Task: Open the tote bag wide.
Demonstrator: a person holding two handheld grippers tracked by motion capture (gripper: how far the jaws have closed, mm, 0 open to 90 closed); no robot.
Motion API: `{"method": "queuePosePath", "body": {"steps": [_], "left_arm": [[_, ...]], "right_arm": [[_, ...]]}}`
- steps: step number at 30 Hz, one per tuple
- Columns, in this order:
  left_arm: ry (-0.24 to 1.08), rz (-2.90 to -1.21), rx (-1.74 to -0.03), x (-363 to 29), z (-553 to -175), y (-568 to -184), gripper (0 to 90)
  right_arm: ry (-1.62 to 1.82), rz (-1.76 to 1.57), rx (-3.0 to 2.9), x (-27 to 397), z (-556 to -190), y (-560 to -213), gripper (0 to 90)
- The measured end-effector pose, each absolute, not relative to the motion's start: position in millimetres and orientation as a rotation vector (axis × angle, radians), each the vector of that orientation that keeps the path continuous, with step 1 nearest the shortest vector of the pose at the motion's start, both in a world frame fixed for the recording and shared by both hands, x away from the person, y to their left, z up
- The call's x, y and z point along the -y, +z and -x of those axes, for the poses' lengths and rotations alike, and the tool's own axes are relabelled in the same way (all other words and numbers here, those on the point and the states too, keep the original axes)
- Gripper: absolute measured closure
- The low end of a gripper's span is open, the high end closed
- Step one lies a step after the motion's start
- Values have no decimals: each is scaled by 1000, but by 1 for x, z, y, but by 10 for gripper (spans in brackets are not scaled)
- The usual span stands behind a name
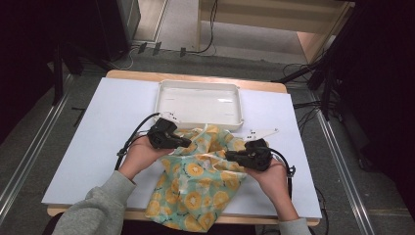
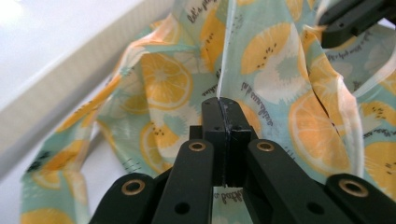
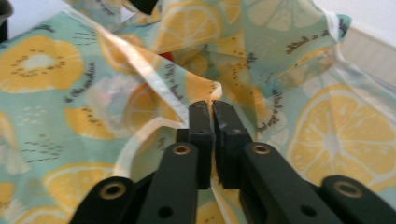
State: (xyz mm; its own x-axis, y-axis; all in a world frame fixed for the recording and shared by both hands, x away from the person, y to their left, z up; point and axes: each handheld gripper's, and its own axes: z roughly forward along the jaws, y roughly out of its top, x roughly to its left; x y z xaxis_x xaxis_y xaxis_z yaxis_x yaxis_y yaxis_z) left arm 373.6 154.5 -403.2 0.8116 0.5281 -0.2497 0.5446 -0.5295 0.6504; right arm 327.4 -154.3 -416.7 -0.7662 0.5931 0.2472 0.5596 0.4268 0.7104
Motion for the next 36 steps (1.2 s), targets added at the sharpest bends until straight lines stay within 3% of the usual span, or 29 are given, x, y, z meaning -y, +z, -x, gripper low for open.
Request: {"method": "queuePosePath", "body": {"steps": [22, 36], "left_arm": [[124, -2119, -928, -220, -369, -374, 900], [169, -2087, -1044, -263, -366, -379, 900]], "right_arm": [[1334, -1024, -2604, 171, -273, -408, 900], [1341, -1040, -2602, 185, -259, -411, 900]]}}
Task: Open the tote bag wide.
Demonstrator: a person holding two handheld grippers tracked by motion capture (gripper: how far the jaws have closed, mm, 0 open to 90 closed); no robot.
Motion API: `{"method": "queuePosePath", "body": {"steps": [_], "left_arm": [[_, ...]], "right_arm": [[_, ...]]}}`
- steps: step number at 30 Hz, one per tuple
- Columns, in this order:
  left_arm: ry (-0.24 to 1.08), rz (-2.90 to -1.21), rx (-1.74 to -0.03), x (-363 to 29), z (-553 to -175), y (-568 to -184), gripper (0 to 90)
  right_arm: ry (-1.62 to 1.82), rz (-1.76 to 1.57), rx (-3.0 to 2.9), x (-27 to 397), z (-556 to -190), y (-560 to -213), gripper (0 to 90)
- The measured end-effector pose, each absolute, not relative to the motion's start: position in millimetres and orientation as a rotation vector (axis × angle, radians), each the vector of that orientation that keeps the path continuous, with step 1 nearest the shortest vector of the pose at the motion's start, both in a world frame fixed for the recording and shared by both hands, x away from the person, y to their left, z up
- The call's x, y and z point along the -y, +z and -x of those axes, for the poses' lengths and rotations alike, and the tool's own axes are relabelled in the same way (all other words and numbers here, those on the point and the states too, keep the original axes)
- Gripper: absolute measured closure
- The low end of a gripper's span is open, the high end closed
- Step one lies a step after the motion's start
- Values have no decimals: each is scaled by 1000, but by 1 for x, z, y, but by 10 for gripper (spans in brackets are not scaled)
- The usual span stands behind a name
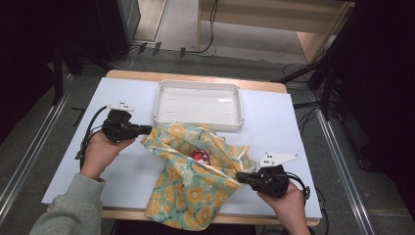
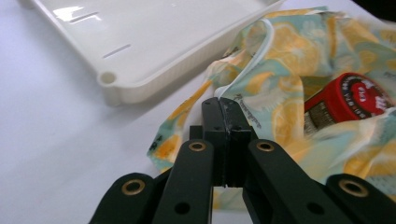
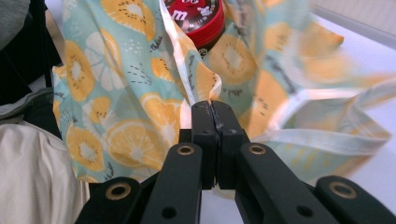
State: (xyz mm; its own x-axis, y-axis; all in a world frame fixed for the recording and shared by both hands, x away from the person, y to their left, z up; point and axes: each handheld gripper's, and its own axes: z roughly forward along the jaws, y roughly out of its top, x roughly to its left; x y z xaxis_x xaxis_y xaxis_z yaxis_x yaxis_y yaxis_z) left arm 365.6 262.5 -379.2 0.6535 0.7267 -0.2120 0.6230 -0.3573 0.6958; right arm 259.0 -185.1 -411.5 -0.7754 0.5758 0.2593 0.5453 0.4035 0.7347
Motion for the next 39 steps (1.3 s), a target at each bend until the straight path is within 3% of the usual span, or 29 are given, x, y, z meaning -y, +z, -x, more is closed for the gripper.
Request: {"method": "queuePosePath", "body": {"steps": [21, 25, 34, 39], "left_arm": [[136, -2062, -1139, -289, -369, -394, 899], [135, -2033, -1128, -289, -368, -389, 813], [126, -2058, -1035, -266, -363, -371, 797], [94, -2074, -990, -249, -366, -364, 808]], "right_arm": [[1312, -983, -2667, 177, -249, -419, 897], [1315, -974, -2668, 175, -251, -418, 807], [1371, -961, -2605, 177, -259, -400, 749], [1346, -1001, -2605, 174, -269, -392, 785]]}}
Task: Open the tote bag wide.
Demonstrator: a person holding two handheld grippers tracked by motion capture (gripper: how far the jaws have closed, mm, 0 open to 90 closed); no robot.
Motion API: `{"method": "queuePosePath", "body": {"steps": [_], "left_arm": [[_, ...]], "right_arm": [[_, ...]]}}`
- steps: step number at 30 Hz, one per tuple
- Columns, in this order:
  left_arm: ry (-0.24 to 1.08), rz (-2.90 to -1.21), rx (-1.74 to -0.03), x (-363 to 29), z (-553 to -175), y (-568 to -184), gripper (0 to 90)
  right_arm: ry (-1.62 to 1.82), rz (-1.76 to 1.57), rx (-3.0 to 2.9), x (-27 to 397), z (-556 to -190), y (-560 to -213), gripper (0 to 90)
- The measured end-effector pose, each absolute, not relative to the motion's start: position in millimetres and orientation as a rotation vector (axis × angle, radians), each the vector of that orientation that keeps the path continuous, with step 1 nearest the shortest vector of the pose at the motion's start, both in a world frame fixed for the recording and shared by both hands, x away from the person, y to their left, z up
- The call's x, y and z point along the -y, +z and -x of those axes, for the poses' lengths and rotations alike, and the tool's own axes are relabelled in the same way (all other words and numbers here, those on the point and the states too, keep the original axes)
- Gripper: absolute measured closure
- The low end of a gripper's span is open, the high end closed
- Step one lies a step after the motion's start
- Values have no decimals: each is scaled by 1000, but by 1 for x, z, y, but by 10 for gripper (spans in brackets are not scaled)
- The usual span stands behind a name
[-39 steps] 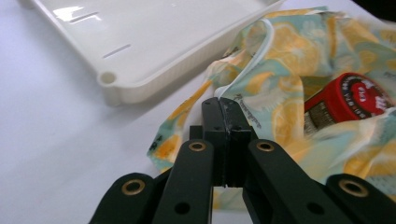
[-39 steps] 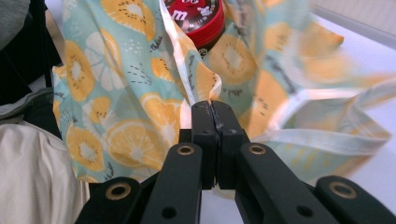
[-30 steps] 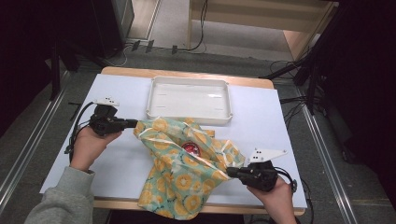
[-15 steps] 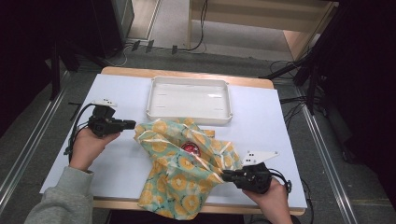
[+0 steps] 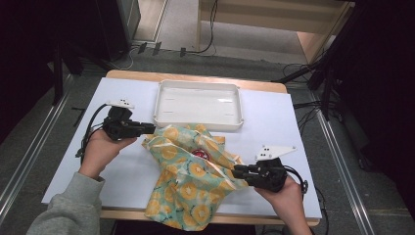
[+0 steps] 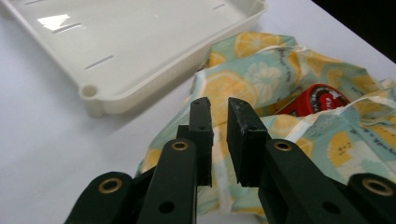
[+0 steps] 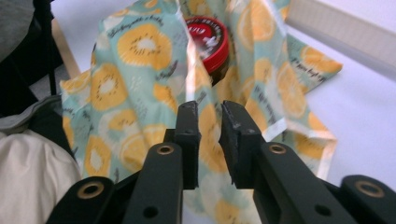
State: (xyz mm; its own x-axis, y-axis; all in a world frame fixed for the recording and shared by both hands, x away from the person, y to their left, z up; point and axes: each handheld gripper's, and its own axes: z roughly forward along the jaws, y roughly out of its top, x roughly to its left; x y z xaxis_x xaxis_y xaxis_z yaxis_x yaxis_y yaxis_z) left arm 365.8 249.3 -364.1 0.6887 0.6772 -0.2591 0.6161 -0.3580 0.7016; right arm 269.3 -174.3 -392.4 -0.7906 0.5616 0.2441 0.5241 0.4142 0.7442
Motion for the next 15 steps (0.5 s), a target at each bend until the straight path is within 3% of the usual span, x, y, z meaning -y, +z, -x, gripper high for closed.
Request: {"method": "queuePosePath", "body": {"steps": [7, 15], "left_arm": [[48, -2092, -940, -226, -375, -362, 882], [12, -2115, -914, -198, -385, -361, 892]], "right_arm": [[1357, -1007, -2591, 167, -293, -382, 868], [1342, -998, -2595, 150, -322, -383, 900]]}}
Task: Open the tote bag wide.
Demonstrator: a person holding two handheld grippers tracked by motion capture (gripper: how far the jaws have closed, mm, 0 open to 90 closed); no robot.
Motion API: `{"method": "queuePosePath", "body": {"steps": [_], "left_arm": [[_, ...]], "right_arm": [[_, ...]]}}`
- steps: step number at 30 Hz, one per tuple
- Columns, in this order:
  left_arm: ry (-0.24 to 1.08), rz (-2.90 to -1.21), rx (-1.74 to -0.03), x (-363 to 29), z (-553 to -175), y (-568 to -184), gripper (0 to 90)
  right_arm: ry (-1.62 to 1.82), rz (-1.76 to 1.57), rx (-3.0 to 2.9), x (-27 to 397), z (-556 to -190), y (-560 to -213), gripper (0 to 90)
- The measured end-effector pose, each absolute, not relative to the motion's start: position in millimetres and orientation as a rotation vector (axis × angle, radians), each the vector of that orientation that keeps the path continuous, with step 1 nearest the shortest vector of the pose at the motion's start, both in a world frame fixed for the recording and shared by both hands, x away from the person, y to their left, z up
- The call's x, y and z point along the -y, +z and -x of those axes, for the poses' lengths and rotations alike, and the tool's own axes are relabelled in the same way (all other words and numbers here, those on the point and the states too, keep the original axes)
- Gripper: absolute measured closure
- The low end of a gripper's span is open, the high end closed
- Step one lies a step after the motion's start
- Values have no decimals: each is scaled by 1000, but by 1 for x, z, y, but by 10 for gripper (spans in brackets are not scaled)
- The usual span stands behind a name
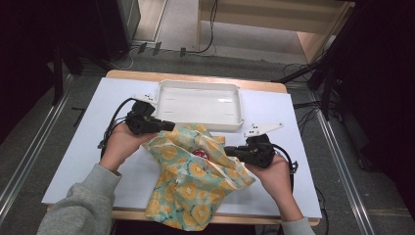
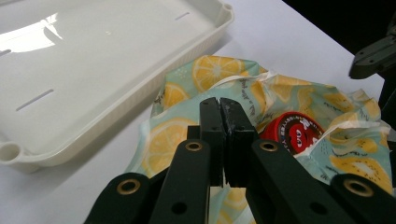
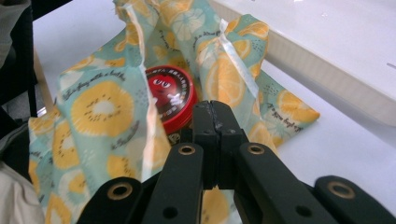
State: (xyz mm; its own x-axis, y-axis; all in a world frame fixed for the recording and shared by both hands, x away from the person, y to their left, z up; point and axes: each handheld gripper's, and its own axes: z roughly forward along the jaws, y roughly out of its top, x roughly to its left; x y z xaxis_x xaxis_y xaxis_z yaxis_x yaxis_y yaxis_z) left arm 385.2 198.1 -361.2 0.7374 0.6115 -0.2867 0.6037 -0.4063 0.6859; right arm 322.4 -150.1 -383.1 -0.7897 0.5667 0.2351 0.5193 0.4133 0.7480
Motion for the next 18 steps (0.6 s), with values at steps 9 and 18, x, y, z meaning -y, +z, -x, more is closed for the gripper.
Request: {"method": "queuePosePath", "body": {"steps": [9, 18], "left_arm": [[-19, -2149, -882, -172, -387, -369, 893], [-36, -2230, -852, -157, -383, -379, 895]], "right_arm": [[1328, -1017, -2608, 138, -344, -393, 900], [1347, -1015, -2620, 131, -348, -399, 900]]}}
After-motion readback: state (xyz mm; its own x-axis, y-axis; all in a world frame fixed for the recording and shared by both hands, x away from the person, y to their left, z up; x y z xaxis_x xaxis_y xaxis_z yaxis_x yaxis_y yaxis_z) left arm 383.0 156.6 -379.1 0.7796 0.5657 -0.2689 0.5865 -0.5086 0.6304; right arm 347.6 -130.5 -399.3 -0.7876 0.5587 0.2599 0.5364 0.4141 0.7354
